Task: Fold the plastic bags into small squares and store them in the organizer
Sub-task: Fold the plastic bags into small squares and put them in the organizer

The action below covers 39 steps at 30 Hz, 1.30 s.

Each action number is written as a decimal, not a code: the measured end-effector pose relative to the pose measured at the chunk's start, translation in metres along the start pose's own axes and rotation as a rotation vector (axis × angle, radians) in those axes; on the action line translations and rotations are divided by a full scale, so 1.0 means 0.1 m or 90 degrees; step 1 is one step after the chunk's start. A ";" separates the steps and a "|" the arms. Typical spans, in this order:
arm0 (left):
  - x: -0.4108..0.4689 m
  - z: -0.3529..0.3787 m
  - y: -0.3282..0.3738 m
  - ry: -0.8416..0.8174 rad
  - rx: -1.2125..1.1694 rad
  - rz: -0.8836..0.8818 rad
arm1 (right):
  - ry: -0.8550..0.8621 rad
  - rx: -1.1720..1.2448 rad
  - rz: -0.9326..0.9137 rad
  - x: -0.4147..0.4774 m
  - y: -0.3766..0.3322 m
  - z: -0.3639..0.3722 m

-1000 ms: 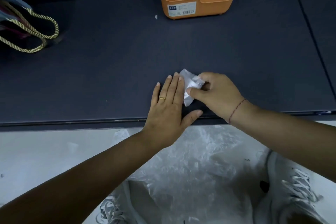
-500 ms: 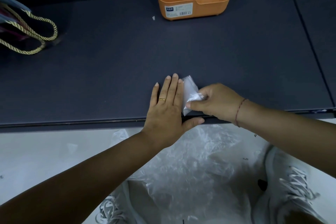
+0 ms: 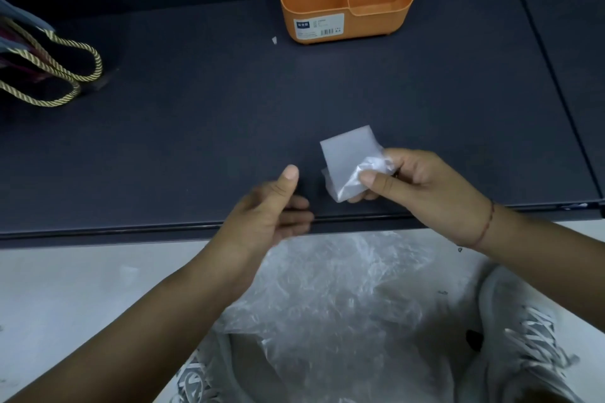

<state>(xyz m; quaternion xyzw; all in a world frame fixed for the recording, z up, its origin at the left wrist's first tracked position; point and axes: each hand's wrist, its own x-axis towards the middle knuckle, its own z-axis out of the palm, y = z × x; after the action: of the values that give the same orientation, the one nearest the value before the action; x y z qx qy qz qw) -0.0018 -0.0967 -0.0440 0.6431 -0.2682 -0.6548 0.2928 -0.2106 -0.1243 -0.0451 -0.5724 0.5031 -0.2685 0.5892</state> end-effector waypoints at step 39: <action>0.21 0.27 0.22 -0.019 -0.303 -0.015 | 0.175 0.347 0.228 0.09 -0.07 0.11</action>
<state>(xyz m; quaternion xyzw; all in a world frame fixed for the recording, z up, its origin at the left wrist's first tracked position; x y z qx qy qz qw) -0.0279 -0.1273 -0.0417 0.5495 -0.1032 -0.7124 0.4242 -0.1954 -0.1294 -0.0431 -0.2552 0.5796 -0.3600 0.6851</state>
